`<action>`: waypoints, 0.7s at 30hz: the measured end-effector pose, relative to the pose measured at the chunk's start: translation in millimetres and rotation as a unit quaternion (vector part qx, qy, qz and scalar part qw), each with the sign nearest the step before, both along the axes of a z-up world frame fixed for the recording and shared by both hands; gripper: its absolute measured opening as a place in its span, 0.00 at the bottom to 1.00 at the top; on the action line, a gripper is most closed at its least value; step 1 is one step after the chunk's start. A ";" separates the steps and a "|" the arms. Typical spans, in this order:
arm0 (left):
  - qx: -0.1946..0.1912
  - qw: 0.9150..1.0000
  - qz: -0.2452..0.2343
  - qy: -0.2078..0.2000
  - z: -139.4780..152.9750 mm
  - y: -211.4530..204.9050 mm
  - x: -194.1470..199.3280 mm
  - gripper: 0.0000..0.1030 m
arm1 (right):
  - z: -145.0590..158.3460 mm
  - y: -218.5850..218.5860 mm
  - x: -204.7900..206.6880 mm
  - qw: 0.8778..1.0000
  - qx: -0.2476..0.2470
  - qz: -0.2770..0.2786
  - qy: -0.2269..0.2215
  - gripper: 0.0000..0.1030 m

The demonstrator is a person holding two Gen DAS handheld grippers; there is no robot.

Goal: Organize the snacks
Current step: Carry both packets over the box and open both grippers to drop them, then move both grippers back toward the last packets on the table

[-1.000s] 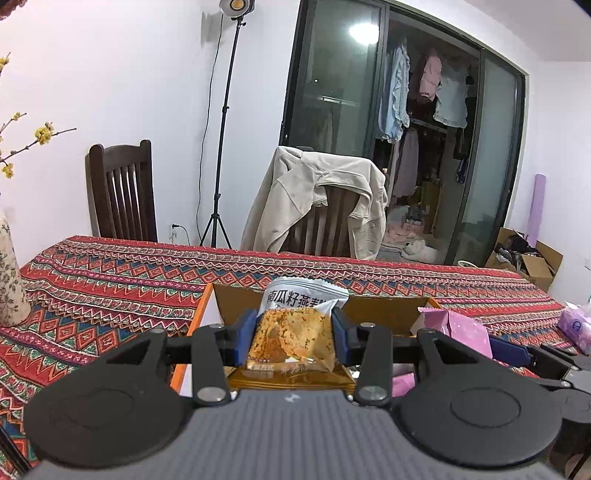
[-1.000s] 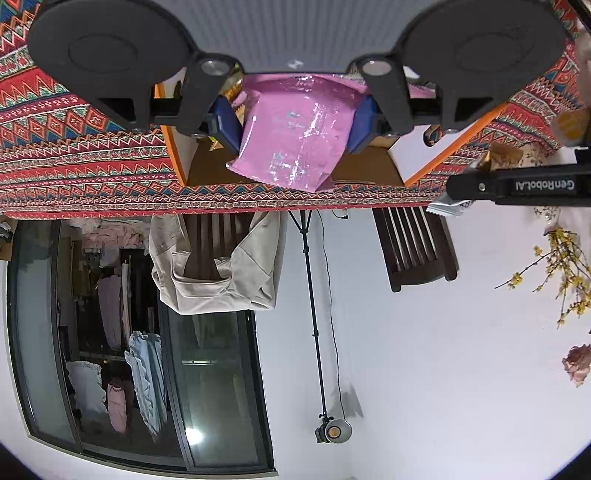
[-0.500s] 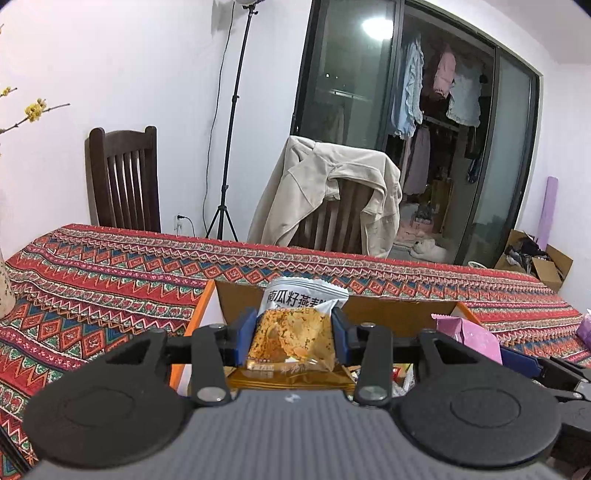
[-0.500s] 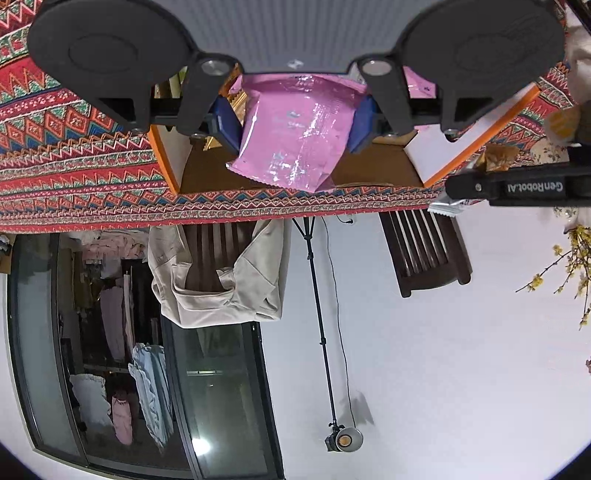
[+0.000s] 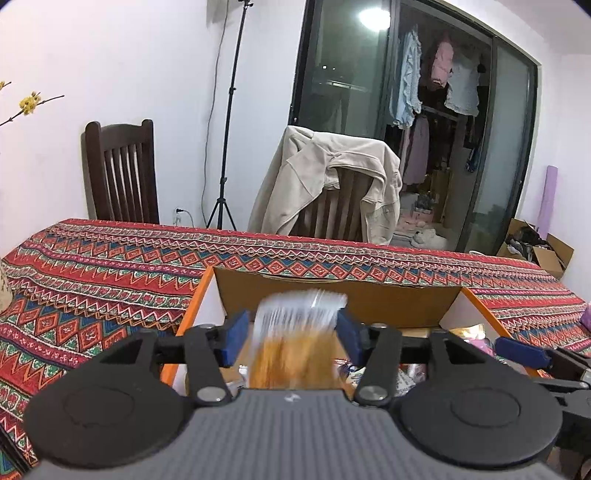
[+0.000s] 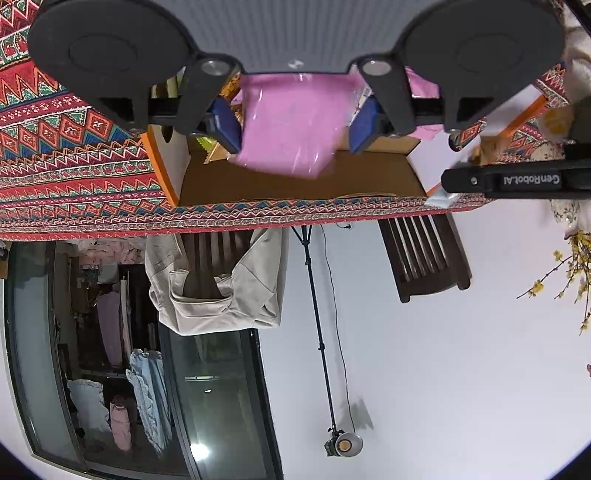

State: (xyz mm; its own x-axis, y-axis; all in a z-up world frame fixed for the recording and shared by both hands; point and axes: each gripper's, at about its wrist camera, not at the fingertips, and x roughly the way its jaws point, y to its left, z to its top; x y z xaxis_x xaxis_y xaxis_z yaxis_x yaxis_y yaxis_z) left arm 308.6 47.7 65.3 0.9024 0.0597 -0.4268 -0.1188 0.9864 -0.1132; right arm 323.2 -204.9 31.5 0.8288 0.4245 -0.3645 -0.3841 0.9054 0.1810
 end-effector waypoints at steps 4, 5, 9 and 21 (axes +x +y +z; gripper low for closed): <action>0.007 1.000 0.017 -0.019 2.1 -0.9 -6.1 1.00 | 0.6 -5.4 -2.8 1.000 0.009 -0.003 -0.003 0.95; 0.004 1.000 0.019 -0.023 2.8 -0.7 -7.7 1.00 | 0.9 -6.5 -3.6 1.000 0.012 -0.004 -0.004 0.97; -0.003 0.999 0.025 -0.021 3.5 1.8 -9.5 1.00 | 0.7 -9.2 -9.7 1.000 0.011 -0.005 -0.011 1.00; -0.013 0.999 0.032 -0.022 28.6 8.3 -51.1 1.00 | 15.1 -9.9 -39.4 1.000 -0.005 0.002 -0.016 1.00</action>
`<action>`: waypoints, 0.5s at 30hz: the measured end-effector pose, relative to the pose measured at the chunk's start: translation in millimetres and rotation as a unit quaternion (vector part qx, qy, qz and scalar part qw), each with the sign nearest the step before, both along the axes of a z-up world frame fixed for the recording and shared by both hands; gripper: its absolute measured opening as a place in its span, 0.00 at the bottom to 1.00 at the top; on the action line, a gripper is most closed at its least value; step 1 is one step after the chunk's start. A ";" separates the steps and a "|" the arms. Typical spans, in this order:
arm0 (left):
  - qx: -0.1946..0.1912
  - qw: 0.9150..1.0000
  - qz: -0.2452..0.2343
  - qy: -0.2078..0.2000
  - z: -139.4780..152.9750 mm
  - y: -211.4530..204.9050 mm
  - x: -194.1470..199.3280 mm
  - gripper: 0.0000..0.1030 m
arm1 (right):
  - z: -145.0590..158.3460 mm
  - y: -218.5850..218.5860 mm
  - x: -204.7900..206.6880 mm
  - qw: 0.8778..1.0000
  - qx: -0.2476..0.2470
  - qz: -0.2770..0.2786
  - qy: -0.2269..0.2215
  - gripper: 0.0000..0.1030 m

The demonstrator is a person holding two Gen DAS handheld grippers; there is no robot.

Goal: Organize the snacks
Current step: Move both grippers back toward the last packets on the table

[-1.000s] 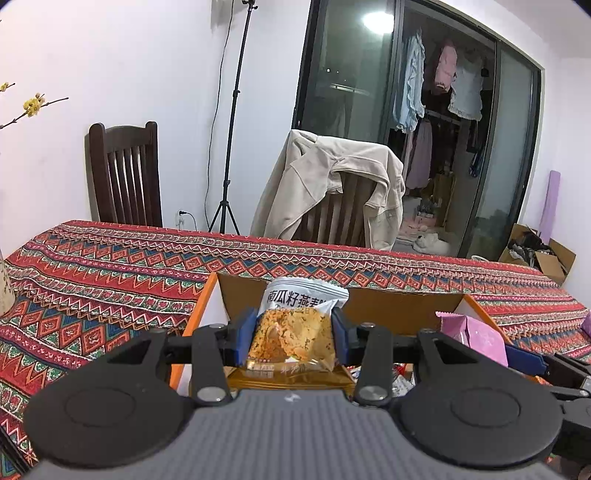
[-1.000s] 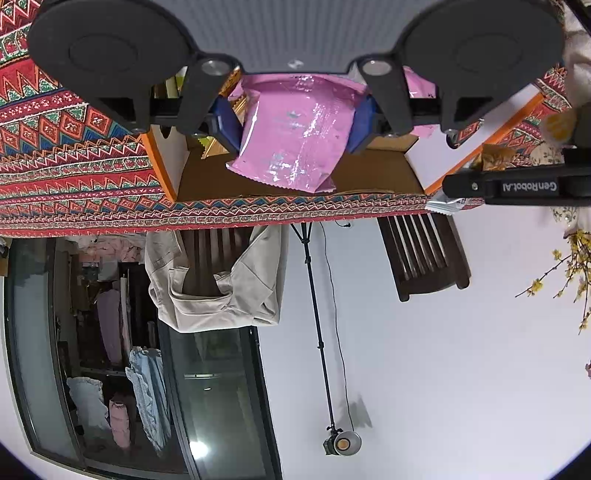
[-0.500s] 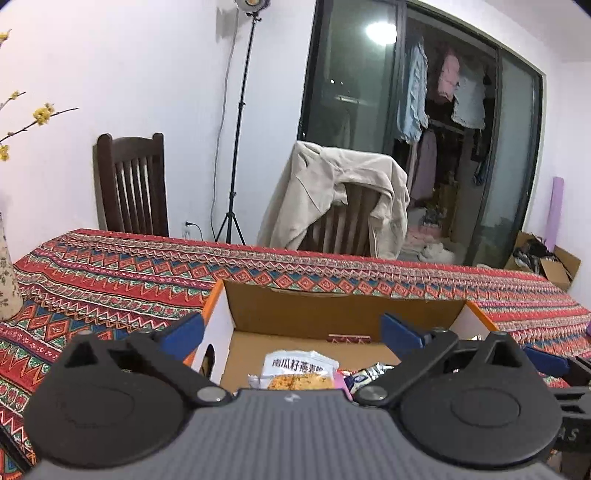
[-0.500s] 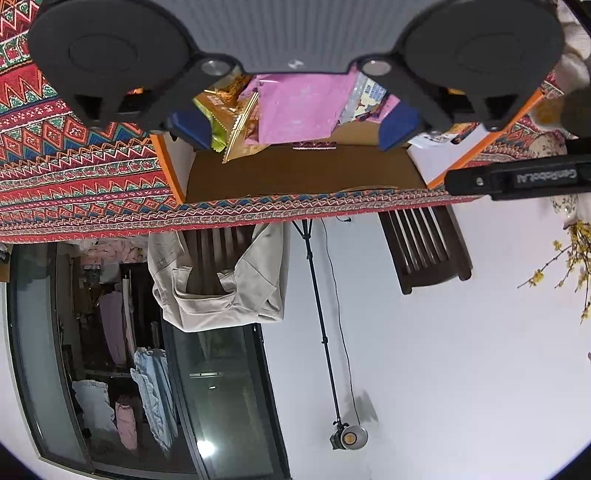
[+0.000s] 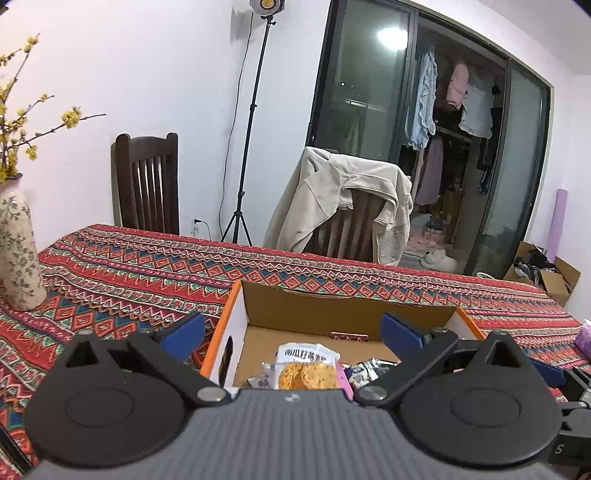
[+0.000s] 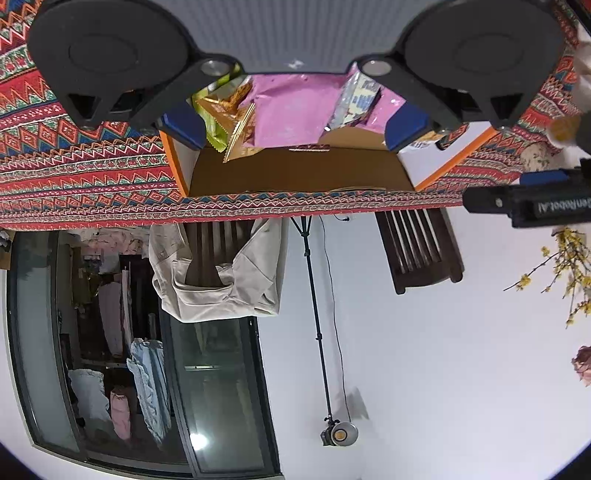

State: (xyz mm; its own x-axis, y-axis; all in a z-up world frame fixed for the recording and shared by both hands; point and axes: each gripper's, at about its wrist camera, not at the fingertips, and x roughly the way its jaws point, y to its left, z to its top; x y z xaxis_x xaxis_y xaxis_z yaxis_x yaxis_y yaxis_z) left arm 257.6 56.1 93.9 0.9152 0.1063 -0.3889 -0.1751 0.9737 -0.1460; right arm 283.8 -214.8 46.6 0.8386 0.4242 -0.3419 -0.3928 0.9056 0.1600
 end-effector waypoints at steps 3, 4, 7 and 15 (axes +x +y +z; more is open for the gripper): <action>-0.002 1.000 -0.005 0.005 -1.2 2.0 -15.8 1.00 | 2.8 -0.3 -13.1 1.000 -0.007 0.008 0.005 1.00; -0.001 1.000 -0.005 0.008 -2.8 2.7 -20.6 1.00 | 2.5 -0.4 -17.4 1.000 -0.009 0.011 0.008 1.00; 0.001 1.000 -0.003 0.017 -10.5 6.7 -36.0 1.00 | -1.1 0.1 -32.2 0.999 -0.020 0.024 0.020 1.00; -0.002 0.998 0.004 0.062 -41.3 22.5 -67.2 1.00 | -27.1 12.4 -63.8 0.995 -0.061 0.051 0.066 1.00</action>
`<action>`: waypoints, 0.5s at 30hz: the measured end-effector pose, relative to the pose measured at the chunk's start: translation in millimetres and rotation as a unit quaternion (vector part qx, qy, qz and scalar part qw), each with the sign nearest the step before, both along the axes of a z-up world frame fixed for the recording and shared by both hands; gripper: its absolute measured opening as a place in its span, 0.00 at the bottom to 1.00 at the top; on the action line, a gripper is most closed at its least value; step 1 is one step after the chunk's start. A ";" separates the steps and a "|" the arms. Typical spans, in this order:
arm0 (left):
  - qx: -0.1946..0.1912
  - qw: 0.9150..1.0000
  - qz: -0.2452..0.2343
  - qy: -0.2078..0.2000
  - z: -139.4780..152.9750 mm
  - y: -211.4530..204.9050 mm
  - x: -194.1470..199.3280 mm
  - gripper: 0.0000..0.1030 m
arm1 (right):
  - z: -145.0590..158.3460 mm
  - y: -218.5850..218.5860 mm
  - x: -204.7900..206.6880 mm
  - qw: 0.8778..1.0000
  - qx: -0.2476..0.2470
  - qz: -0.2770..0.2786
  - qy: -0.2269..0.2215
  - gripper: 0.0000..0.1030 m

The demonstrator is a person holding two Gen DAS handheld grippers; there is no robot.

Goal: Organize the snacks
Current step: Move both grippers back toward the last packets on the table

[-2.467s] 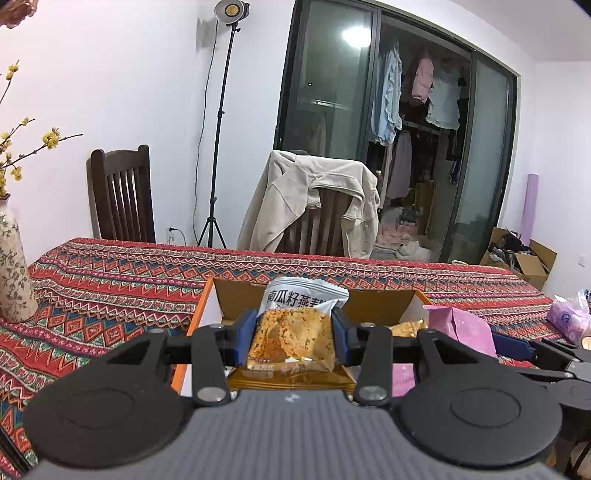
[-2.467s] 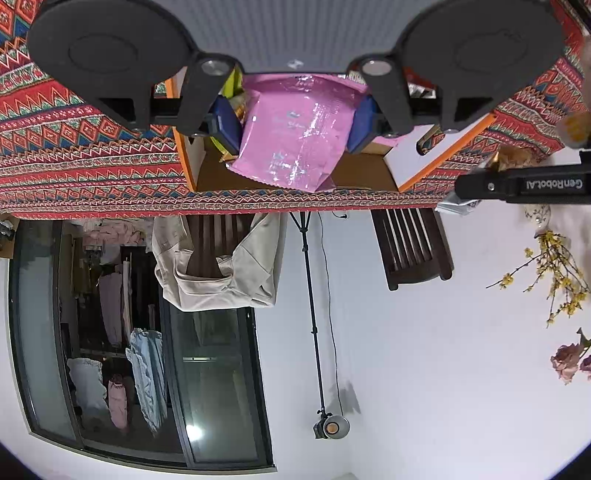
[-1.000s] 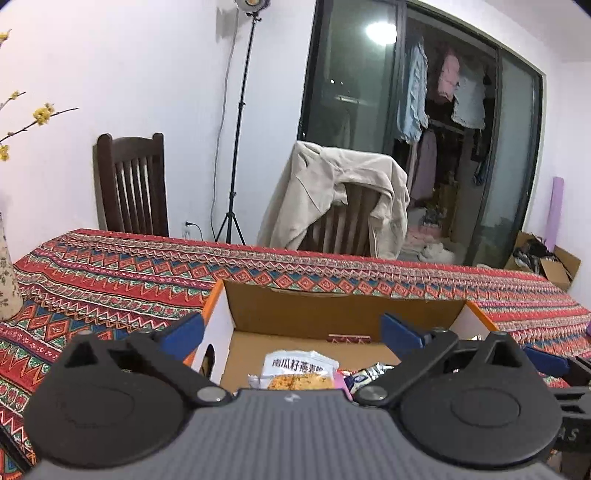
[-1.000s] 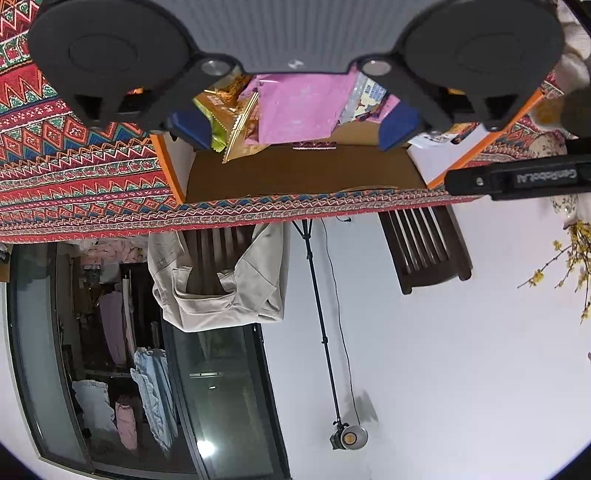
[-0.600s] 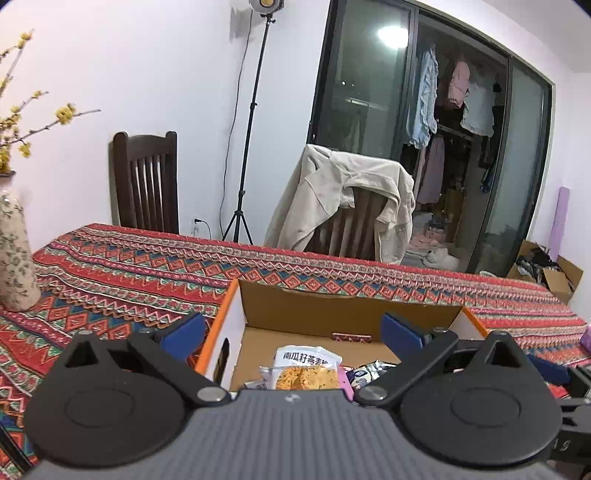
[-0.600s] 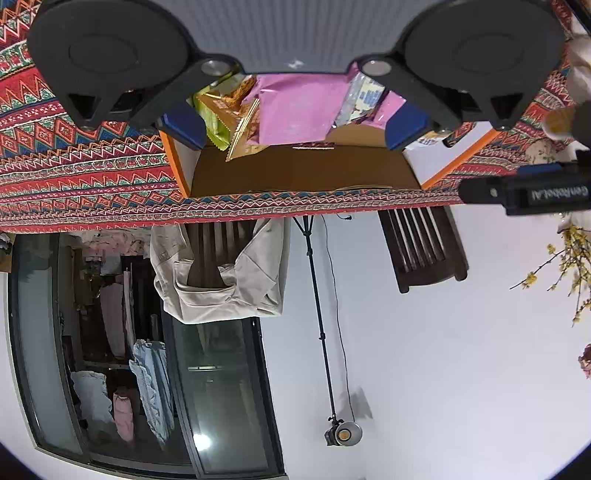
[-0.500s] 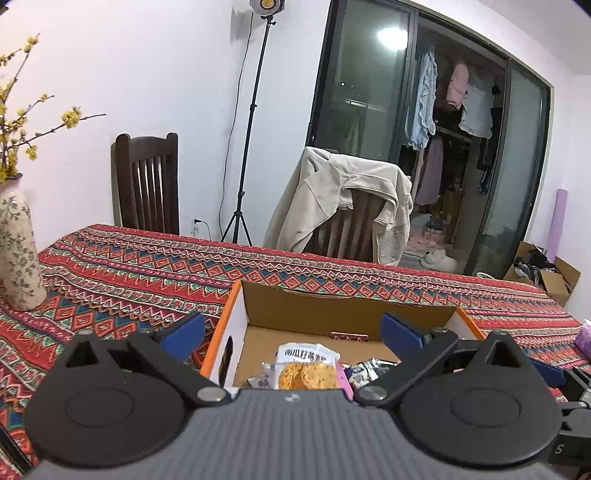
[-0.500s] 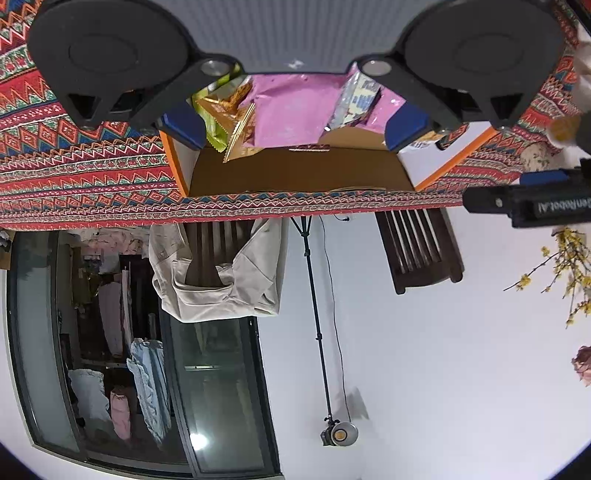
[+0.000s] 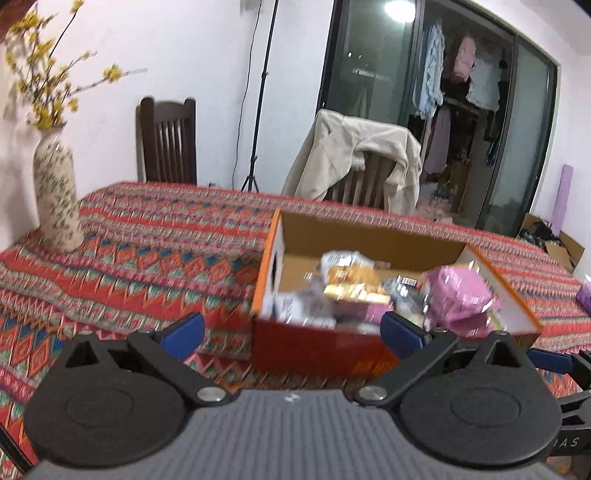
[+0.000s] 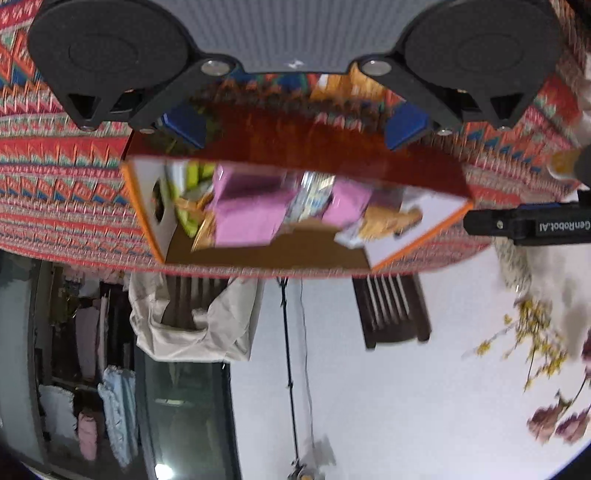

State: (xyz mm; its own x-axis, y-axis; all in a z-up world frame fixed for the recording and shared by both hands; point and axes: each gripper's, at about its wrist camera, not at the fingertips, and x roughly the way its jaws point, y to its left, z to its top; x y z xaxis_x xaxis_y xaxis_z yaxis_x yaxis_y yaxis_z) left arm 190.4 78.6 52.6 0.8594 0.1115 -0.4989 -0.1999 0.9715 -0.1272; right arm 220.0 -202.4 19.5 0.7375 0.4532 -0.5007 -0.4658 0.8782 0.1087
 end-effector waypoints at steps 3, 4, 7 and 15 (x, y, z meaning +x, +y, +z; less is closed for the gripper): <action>-0.002 1.000 0.004 0.017 -9.9 4.6 -5.4 1.00 | -11.4 10.4 -5.2 1.000 -0.017 0.011 0.021 1.00; -0.002 1.000 0.004 0.021 -13.2 5.7 -7.8 1.00 | -14.4 13.4 -7.0 0.999 -0.025 0.012 0.027 0.99; -0.003 0.999 0.002 0.033 -22.9 6.9 -16.2 1.00 | -24.6 23.1 -13.9 0.998 -0.044 0.020 0.041 0.96; -0.006 0.999 -0.004 0.051 -34.6 -0.9 -27.3 1.00 | -40.6 43.5 -23.1 0.996 -0.064 0.035 0.050 0.79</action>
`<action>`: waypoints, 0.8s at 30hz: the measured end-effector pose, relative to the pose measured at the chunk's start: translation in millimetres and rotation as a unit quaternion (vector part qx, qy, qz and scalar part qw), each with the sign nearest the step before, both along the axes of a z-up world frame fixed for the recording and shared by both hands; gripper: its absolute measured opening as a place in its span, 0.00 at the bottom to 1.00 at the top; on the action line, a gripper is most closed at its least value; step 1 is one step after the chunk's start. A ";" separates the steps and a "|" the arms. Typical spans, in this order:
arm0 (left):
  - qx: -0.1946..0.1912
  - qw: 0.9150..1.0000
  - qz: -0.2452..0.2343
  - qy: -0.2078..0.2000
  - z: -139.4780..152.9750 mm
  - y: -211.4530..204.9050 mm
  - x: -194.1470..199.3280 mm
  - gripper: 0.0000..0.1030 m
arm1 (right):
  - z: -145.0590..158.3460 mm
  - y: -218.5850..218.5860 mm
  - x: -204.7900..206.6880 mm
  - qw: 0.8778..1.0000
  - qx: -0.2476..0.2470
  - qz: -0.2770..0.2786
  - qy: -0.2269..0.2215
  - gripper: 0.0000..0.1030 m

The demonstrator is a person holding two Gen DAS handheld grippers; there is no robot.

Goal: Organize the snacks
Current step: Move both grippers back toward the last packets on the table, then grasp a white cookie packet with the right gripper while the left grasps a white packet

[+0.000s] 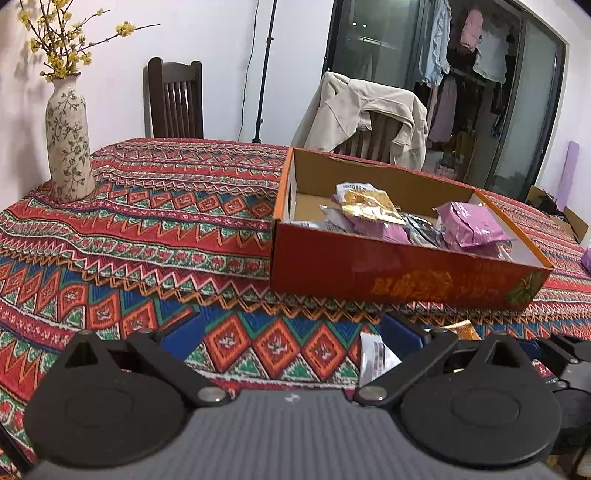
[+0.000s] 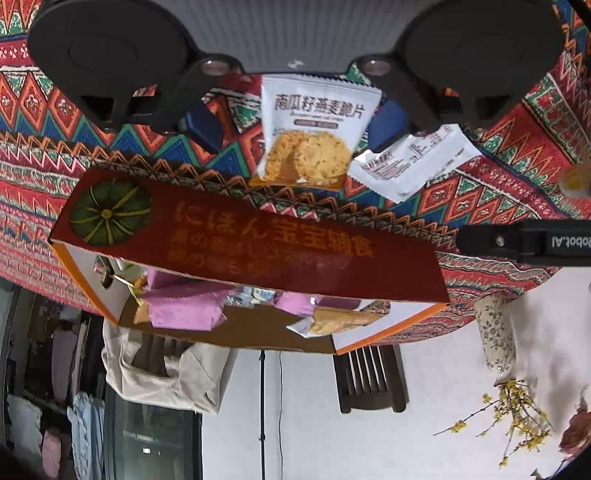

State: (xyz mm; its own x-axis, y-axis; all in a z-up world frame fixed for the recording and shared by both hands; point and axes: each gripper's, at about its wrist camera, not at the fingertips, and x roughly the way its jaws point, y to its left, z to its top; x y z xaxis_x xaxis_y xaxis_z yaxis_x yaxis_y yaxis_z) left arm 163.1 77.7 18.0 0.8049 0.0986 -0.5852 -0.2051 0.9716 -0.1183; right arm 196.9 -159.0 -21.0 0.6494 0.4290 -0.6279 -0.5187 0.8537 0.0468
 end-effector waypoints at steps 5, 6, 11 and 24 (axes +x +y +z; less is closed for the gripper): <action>0.000 1.000 -0.004 0.004 -1.0 -7.9 -1.8 1.00 | 2.5 4.3 -6.6 1.000 0.003 0.021 -0.014 0.51; 0.000 1.000 -0.005 0.005 -1.1 -9.8 -2.3 1.00 | 3.2 4.8 -7.5 1.000 0.001 0.021 -0.016 0.50; 0.004 1.000 -0.016 0.010 -2.7 -21.0 -1.3 1.00 | 6.6 -5.1 -11.9 1.000 0.013 0.015 -0.017 0.42; 0.043 0.996 -0.054 0.058 -26.7 -67.9 18.6 1.00 | 19.1 -81.0 -18.0 0.996 0.042 -0.070 -0.048 0.42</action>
